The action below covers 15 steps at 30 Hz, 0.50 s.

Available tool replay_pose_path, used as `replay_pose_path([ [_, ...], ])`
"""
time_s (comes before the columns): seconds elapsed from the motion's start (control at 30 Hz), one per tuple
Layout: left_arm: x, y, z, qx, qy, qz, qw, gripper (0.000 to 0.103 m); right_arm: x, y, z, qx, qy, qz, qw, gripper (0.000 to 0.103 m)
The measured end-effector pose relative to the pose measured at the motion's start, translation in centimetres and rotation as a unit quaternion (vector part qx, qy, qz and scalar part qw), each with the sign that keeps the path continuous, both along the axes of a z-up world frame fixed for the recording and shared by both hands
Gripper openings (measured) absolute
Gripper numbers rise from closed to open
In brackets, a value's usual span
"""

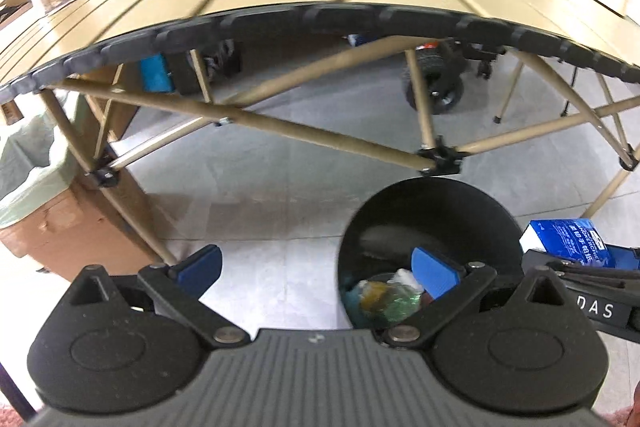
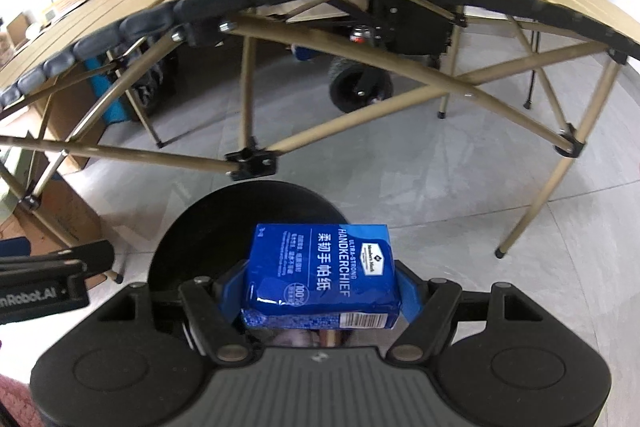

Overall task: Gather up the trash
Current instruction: 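Lower the right gripper over the bin and release the tissue pack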

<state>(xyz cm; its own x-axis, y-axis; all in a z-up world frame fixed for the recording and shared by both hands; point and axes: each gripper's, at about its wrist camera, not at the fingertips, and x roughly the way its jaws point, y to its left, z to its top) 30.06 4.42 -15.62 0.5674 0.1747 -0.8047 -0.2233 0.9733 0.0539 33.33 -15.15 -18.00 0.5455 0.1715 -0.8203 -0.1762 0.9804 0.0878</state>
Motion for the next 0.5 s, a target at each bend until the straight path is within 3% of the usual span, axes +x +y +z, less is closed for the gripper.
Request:
replay_pose_path([
  [0.23,-1.0,2.5,0.3,0.022,0.011,0.032,0.9992,0.103,0.2,3.5,-1.1,-0.016,0.002,0.035,0.999,0.072],
  [0.5,-1.6,5.2,-0.3,0.013,0.028,0.065,0.9974,0.103,0.8,6.6,-3.3,-0.028,0.027,0.058,0.998,0.072],
])
